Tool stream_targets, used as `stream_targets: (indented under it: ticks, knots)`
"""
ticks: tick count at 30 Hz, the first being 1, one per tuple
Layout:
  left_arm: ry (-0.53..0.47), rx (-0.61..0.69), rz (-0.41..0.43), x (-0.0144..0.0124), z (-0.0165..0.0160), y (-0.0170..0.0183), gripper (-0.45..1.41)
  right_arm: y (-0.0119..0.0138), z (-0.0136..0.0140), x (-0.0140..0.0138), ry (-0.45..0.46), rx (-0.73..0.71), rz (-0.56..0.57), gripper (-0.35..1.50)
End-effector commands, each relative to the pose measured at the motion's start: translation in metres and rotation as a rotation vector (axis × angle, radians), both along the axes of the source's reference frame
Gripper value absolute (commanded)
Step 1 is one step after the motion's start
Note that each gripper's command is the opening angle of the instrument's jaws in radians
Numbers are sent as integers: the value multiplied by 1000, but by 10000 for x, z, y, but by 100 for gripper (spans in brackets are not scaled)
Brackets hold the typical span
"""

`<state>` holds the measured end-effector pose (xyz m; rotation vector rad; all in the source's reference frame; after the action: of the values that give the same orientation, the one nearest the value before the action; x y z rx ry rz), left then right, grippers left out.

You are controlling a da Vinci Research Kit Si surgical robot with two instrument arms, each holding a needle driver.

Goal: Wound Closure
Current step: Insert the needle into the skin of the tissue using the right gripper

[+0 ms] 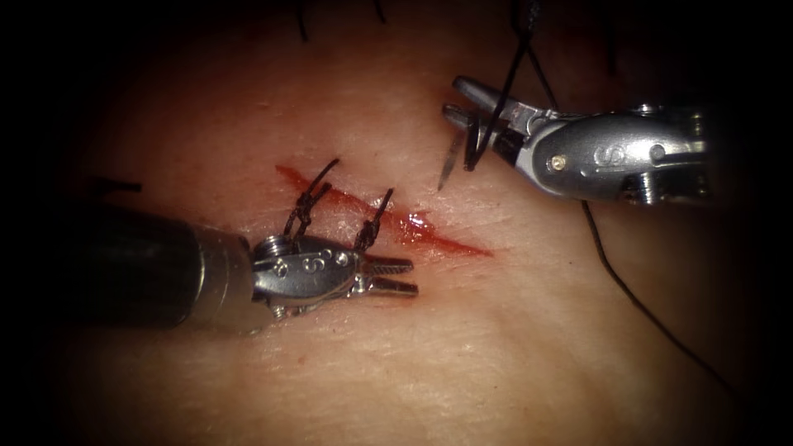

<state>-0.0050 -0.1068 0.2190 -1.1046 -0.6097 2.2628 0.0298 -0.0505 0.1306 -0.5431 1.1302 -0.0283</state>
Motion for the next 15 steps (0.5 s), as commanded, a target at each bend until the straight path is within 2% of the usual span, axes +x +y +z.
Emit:
stream_targets:
  ticks: [1,15]
  knots:
    - [0,2,0,-5,5,-7,21,0,2,5,-12,-8,-7,-35]
    - [-1,4,1,-5,4,-6,21,-1,2,-6,-47,-10,-19,-35]
